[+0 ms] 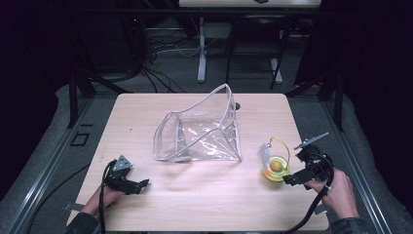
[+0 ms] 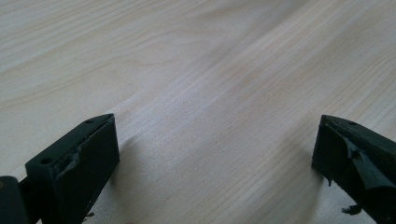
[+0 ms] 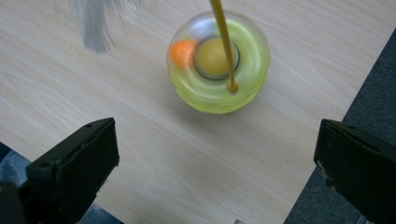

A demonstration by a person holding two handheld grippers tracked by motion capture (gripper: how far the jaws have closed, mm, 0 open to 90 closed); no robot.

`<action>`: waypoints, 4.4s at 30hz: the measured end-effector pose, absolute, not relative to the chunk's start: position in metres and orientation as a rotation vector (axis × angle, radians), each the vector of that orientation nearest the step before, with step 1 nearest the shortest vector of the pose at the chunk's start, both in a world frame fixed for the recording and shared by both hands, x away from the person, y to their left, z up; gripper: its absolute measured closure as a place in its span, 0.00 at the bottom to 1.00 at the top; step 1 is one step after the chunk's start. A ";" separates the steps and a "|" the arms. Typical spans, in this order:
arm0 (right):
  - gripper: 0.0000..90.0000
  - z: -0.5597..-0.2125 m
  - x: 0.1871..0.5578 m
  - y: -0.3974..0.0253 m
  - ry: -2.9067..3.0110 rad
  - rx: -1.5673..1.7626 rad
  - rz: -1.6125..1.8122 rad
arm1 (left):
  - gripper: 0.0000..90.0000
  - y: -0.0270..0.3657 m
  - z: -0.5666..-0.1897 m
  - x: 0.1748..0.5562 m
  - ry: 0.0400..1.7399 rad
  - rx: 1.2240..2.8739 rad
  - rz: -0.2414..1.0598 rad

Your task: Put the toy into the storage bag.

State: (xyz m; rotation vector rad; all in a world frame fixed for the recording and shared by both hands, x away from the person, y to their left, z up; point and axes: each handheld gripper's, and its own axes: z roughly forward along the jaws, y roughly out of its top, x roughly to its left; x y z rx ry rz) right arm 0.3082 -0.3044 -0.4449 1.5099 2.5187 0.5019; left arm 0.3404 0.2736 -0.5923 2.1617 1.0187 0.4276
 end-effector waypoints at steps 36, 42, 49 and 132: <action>0.68 -0.394 0.341 -0.273 2.524 1.369 0.369 | 0.00 0.274 -0.592 0.340 1.014 2.164 0.427; 0.79 -0.396 0.345 -0.269 2.527 1.348 0.304 | 0.00 0.274 -0.592 0.340 1.014 2.164 0.427; 0.92 -0.399 0.347 -0.267 2.498 1.375 0.285 | 0.00 0.274 -0.592 0.340 1.014 2.164 0.427; 0.98 -0.329 0.412 -0.209 2.579 1.218 0.272 | 0.00 0.274 -0.592 0.340 1.010 2.164 0.426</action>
